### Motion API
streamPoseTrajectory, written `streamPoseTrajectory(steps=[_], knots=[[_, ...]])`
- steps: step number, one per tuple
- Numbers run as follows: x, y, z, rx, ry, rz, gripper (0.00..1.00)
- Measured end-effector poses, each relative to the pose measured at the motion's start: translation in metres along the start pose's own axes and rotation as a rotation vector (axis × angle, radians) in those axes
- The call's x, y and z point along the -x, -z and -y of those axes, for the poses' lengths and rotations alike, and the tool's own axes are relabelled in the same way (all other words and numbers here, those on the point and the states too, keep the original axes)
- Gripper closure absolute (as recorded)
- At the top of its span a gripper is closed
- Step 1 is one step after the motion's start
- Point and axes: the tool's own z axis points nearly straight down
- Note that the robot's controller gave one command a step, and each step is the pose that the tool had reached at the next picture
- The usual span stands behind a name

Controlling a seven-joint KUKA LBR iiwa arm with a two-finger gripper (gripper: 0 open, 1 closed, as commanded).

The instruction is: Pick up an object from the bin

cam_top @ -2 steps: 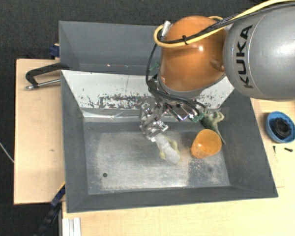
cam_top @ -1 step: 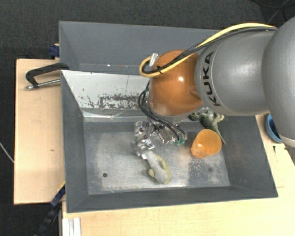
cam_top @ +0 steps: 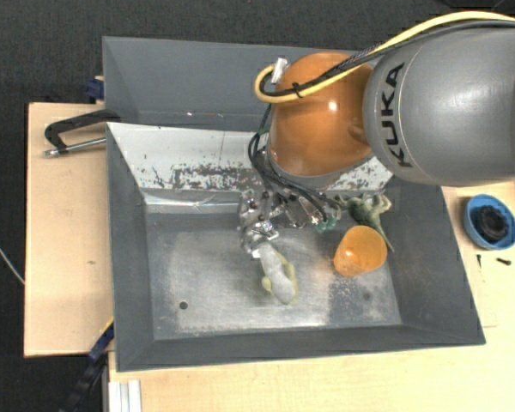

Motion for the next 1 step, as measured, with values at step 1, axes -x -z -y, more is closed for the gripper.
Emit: streamPoseTrajectory(steps=[1], knots=[[0.0101,0.0372,-0.0046,0.001,-0.021,-0.001,1.0]])
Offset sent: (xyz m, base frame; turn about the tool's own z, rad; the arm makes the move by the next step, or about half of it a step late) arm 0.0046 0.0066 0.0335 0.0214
